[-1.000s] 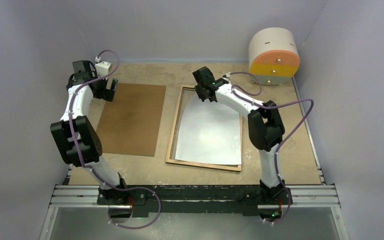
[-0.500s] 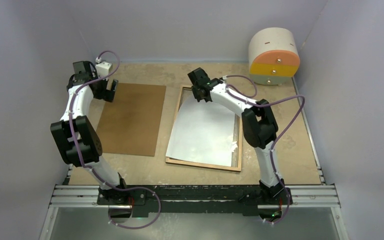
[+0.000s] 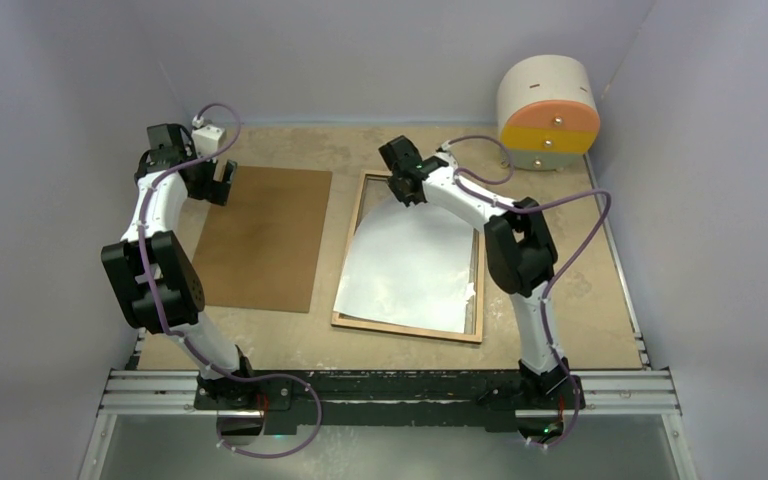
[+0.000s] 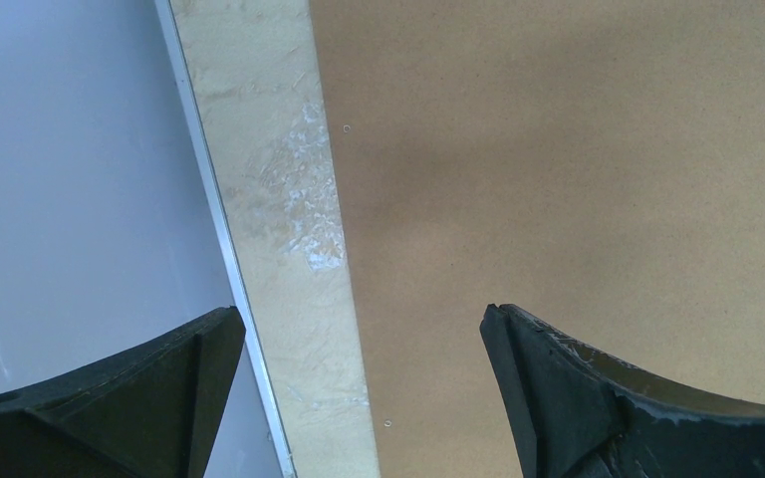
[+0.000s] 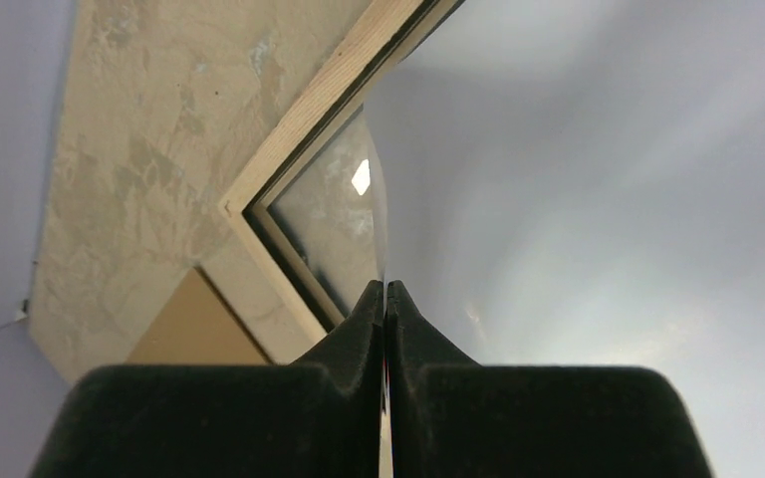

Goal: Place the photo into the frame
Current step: Turn over the photo from the photo frame.

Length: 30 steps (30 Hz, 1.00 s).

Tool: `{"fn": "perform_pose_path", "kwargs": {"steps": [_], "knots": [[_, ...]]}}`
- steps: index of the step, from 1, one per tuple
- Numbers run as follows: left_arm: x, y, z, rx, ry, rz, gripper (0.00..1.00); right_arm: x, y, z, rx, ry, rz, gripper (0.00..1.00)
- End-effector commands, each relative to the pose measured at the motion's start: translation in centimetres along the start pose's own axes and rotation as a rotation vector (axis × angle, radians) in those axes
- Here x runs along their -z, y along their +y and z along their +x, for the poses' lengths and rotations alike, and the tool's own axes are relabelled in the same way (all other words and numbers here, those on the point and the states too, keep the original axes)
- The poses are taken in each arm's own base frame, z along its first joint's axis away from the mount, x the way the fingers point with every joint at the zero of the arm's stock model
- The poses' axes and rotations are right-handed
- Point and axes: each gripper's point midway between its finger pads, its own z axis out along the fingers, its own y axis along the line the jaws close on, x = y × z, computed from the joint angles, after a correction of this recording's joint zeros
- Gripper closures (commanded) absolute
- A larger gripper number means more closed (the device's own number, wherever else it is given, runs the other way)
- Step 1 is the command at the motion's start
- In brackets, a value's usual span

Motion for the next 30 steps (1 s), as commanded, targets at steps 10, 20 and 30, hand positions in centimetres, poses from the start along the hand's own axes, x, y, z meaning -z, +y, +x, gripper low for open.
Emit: {"fn": "perform_pose_path", "kwargs": {"steps": [10, 20, 30], "knots": [[0.9, 0.4, -1.0, -0.025, -0.036, -0.018, 0.0, 0.1, 1.8, -2.5, 0.312, 0.066, -0.061, 1.0], [1.2, 0.4, -1.1, -0.028, -0.039, -0.018, 0.0, -0.8, 4.4, 1.0, 0.458, 0.191, -0.14, 1.0], [1.0, 0.1, -1.1, -0.021, -0.042, -0.003, 0.0, 0.2, 3.1, 1.3, 0.569, 0.185, -0.133, 1.0]]}}
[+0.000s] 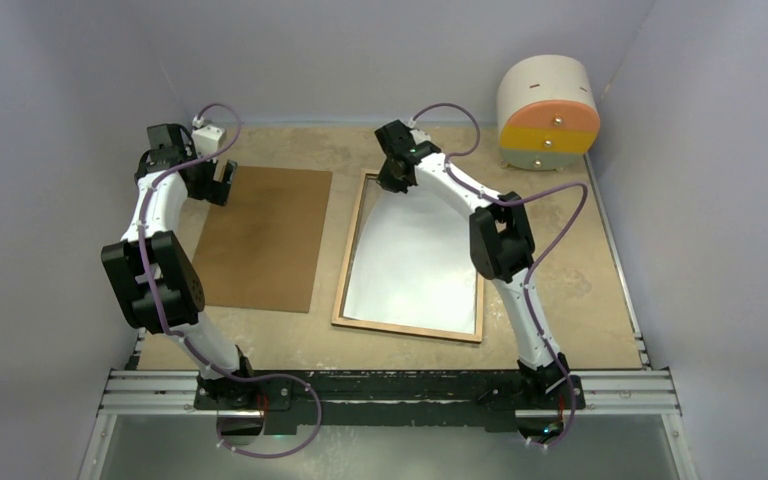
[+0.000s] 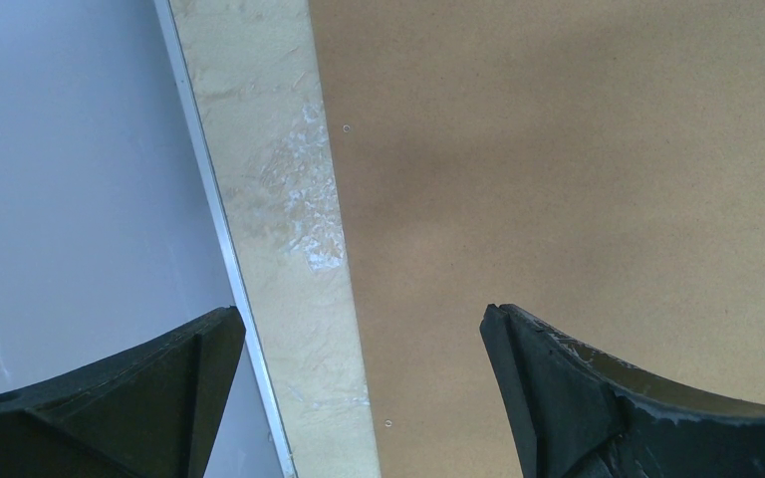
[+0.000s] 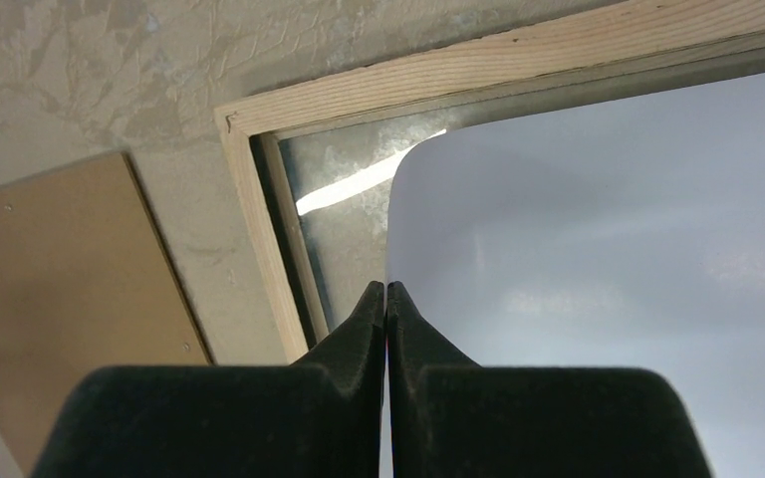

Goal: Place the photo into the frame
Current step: Turn over the photo from the photo frame, then pick up the photo frame item at the center of the board.

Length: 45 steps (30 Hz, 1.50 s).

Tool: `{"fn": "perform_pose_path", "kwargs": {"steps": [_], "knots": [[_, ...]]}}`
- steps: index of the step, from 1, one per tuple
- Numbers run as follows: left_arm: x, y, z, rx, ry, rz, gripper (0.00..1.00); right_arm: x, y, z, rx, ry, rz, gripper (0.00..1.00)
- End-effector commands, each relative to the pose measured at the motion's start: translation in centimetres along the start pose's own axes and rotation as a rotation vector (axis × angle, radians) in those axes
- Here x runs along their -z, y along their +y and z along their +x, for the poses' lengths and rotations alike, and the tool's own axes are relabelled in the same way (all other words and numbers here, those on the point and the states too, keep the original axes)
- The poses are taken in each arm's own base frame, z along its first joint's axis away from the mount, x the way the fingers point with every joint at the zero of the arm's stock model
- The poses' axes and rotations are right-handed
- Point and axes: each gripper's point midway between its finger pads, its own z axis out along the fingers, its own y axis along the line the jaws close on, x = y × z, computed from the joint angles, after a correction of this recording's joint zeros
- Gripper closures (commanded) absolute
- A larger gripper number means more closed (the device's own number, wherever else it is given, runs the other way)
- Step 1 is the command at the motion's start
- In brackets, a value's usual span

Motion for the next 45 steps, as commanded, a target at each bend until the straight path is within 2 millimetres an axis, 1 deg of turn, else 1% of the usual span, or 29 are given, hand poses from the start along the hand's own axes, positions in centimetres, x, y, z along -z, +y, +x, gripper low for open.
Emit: {"fn": "perform_pose_path", "kwargs": {"steps": [1, 6, 10, 12, 15, 17, 18, 19, 20, 22, 23, 29, 32, 35, 36, 37, 39, 41, 42, 45], "knots": [[1.0, 0.1, -1.2, -0.017, -0.043, -0.003, 0.0, 3.1, 0.6, -0.9, 0.067, -0.024, -0.022, 1.0], [1.2, 0.1, -1.2, -0.019, -0.045, -0.006, 0.0, 3.2, 0.5, -1.1, 0.069, -0.032, -0.016, 1.0], [1.4, 0.2, -1.3, -0.024, -0.046, -0.006, 0.0, 3.1, 0.9, -0.2, 0.074, 0.014, -0.043, 0.99], [1.4, 0.2, -1.2, -0.025, -0.044, -0.007, 0.0, 3.1, 0.9, -0.2, 0.087, 0.01, -0.048, 0.78], [1.3, 0.2, -1.1, -0.026, -0.04, -0.004, 0.0, 3.5, 1.5, 0.1, 0.092, 0.023, -0.093, 0.57], [1.3, 0.2, -1.2, -0.027, -0.039, -0.003, 0.0, 4.1, 1.6, -0.4, 0.08, -0.004, -0.107, 0.39], [1.3, 0.1, -1.2, -0.026, -0.036, -0.002, 0.0, 4.5, 1.9, -0.7, 0.076, -0.017, -0.122, 0.31], [1.2, 0.1, -1.2, -0.029, -0.036, -0.001, 0.0, 4.8, 2.1, -1.0, 0.079, -0.028, -0.135, 0.21], [1.2, 0.2, -1.2, -0.03, -0.035, -0.001, 0.0, 5.1, 2.4, -1.3, 0.083, -0.039, -0.147, 0.13], [1.1, 0.2, -1.1, -0.029, -0.032, 0.0, 0.0, 5.5, 2.6, -1.6, 0.081, -0.045, -0.158, 0.04], [1.1, 0.1, -1.0, -0.029, -0.03, 0.002, 0.0, 5.6, 2.8, -1.7, 0.08, -0.049, -0.163, 0.02], [0.9, 0.3, -1.0, -0.029, -0.022, -0.005, 0.0, 6.5, 3.2, -2.4, 0.071, -0.073, -0.177, 0.01], [0.7, 0.9, -0.9, -0.03, -0.011, -0.03, 0.0, 7.4, 4.8, -1.8, 0.072, -0.063, -0.247, 0.01], [0.0, 2.5, -0.6, -0.017, 0.025, -0.091, 0.0, 8.6, 7.8, 0.4, 0.123, -0.047, -0.332, 0.01], [-0.3, 3.4, -0.4, -0.008, 0.04, -0.124, 0.01, 9.2, 9.3, 2.2, 0.157, -0.037, -0.368, 0.01], [-0.7, 4.2, -0.1, -0.002, 0.056, -0.154, 0.02, 9.7, 10.6, 3.4, 0.184, -0.035, -0.395, 0.01], [-1.3, 6.1, 0.7, 0.015, 0.091, -0.235, 0.04, 10.0, 12.8, 5.9, 0.228, -0.013, -0.424, 0.01], [-2.2, 7.6, 1.6, 0.026, 0.119, -0.299, 0.07, 9.4, 13.8, 8.6, 0.264, 0.025, -0.412, 0.01], [-2.5, 8.1, 2.1, 0.032, 0.135, -0.321, 0.09, 8.6, 13.9, 9.9, 0.277, 0.041, -0.396, 0.01], [-3.6, 9.2, 3.7, 0.053, 0.168, -0.377, 0.14, 7.3, 13.9, 12.6, 0.278, 0.074, -0.382, 0.01]]}}
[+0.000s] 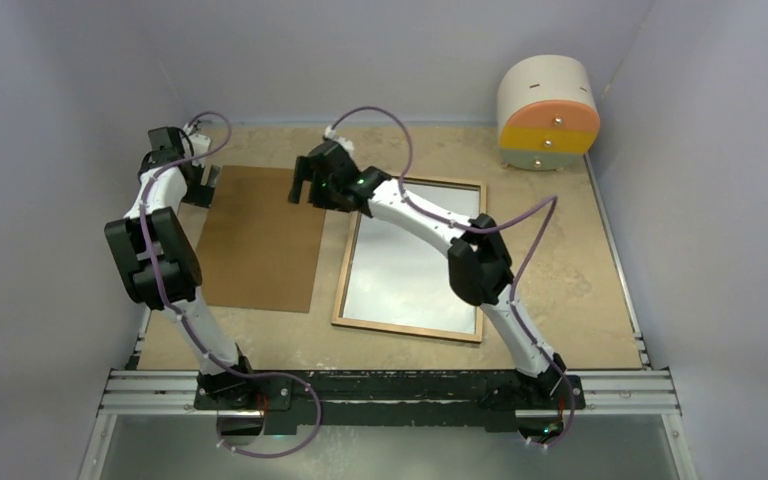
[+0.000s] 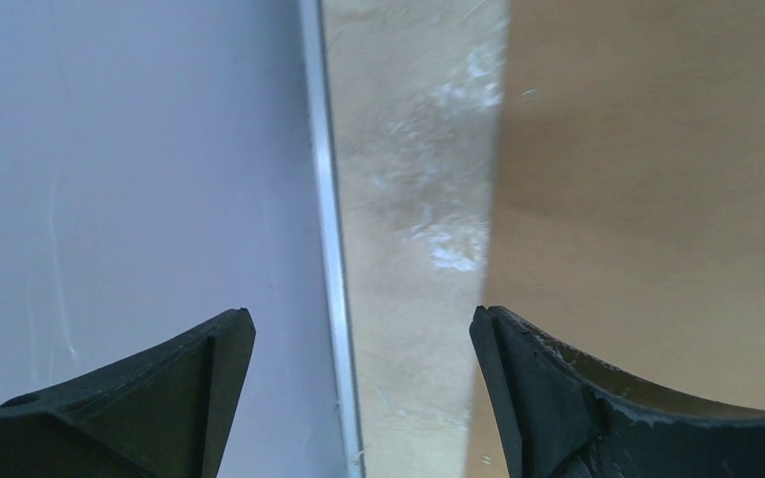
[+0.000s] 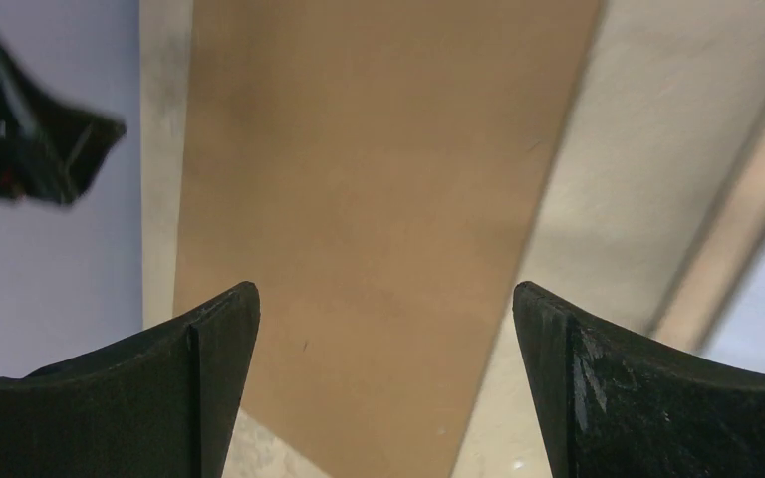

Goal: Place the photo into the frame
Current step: Pick up the photo frame item at the center of the board.

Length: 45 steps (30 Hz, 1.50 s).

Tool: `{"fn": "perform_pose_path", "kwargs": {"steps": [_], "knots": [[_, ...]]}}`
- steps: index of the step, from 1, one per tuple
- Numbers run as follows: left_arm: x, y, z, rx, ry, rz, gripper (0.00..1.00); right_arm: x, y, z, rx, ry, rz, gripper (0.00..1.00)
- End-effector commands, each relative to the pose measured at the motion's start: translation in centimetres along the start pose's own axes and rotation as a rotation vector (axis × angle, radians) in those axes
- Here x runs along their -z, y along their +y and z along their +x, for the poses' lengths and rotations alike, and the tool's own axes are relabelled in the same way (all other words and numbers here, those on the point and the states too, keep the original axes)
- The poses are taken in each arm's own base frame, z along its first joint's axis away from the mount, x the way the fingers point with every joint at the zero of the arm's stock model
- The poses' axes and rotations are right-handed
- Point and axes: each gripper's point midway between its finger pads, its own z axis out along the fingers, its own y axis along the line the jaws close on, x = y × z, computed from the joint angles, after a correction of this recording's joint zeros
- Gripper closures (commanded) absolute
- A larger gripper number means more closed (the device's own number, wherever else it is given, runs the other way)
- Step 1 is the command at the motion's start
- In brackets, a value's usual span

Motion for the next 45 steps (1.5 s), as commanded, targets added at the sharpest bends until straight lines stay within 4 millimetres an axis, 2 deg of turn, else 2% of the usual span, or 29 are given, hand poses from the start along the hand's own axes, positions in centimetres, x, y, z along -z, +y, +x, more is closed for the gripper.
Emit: {"fn": "perform_pose_path", "kwargs": {"steps": [1, 5, 14, 20, 25, 33, 38, 45], "knots": [[-1.5, 3.7, 0.9, 0.045, 0.03, -0.178, 0.15, -1.5, 0.2, 4.0, 0.018, 0.067, 0.019, 0.01], [-3.3, 3.0, 2.5, 0.055, 0.06, -0.191, 0.19, -2.7, -1.1, 5.9, -0.003, 0.096, 0.045, 0.01], [-6.0, 0.8, 5.7, 0.072, 0.128, -0.158, 0.24, -4.4, -3.3, 8.1, -0.016, 0.138, 0.102, 0.01], [-7.1, -3.1, 7.8, 0.078, 0.16, -0.004, 0.24, -5.3, -4.6, 10.0, -0.044, 0.186, 0.137, 0.02], [-6.7, -6.8, 9.2, 0.083, 0.188, 0.165, 0.25, -5.9, -4.0, 11.8, -0.099, 0.255, 0.094, 0.02], [-5.7, -11.4, 10.5, 0.017, 0.233, 0.341, 0.26, -6.7, -2.2, 13.1, -0.232, 0.326, -0.003, 0.02], [-5.4, -13.1, 11.2, -0.033, 0.26, 0.409, 0.26, -5.8, -0.5, 11.9, -0.378, 0.356, -0.141, 0.03], [-4.6, -15.1, 11.4, -0.098, 0.262, 0.482, 0.27, 0.2, 7.0, 5.5, -0.448, 0.277, -0.485, 0.05]]}}
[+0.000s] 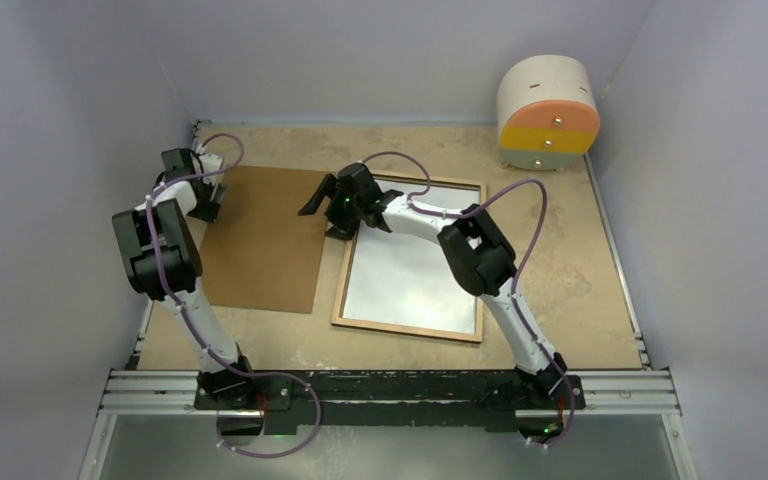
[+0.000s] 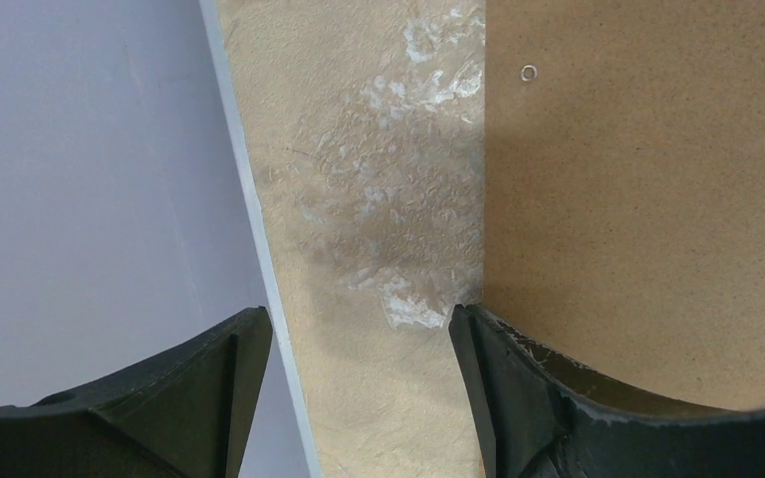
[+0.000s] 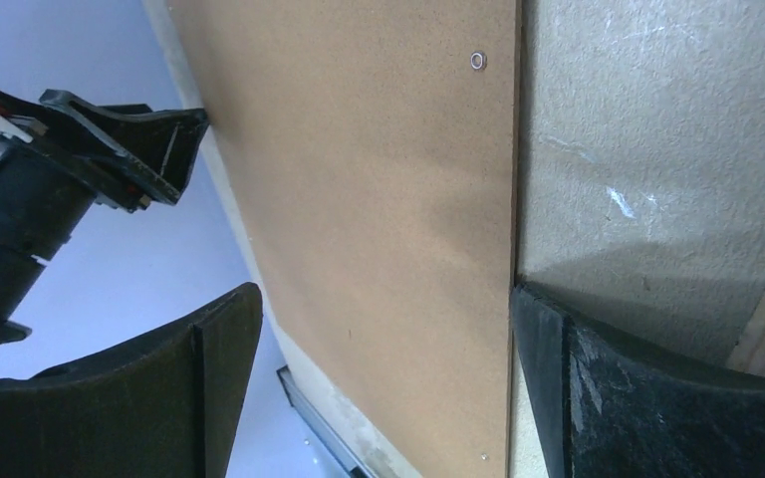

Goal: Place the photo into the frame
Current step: Pick up the photo frame item at the center of the board.

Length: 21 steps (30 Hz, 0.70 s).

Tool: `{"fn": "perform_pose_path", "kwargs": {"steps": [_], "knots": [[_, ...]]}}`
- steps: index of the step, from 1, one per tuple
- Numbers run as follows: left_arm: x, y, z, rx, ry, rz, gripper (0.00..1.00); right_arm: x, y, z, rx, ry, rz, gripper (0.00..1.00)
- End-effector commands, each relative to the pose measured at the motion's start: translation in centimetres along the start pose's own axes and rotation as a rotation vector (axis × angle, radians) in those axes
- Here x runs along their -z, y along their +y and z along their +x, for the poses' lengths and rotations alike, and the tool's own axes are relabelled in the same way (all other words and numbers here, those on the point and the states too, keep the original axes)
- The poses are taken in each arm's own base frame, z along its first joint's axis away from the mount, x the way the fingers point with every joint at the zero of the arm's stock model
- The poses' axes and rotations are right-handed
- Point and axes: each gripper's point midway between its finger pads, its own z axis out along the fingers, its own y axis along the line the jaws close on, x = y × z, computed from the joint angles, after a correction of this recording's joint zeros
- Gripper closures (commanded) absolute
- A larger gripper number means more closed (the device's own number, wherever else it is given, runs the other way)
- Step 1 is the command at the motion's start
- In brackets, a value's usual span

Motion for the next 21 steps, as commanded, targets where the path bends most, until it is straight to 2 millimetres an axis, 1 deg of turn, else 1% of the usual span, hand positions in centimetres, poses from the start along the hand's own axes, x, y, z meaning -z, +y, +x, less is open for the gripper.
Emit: {"fn": "perform_pose_path", "kwargs": {"steps": [1, 4, 7, 12, 15, 18, 21], "knots": [[0.4, -12.4, 6.4, -0.055, 0.209, 0.432, 0.27, 4.5, 10.8, 2.3, 0.007, 0.064, -0.35, 0.05], [0.9, -13.4, 6.3, -0.082, 0.207, 0.467, 0.29, 6.8, 13.3, 1.9, 0.025, 0.04, -0.433, 0.06], [1.3, -14.2, 6.2, -0.104, 0.209, 0.5, 0.29, 8.8, 14.7, 2.0, 0.012, 0.031, -0.502, 0.07], [1.7, -15.3, 6.4, -0.132, 0.212, 0.537, 0.3, 10.4, 14.4, 2.6, -0.008, 0.04, -0.524, 0.08], [2.3, -16.1, 5.9, -0.158, 0.196, 0.545, 0.31, 11.0, 13.4, 2.7, -0.02, 0.034, -0.494, 0.09], [3.2, -17.6, 5.3, -0.207, 0.17, 0.552, 0.31, 11.2, 10.9, 2.2, -0.055, -0.004, -0.429, 0.11], [3.6, -19.1, 5.2, -0.253, 0.18, 0.566, 0.31, 11.7, 8.6, 1.5, -0.125, -0.03, -0.386, 0.16]]}}
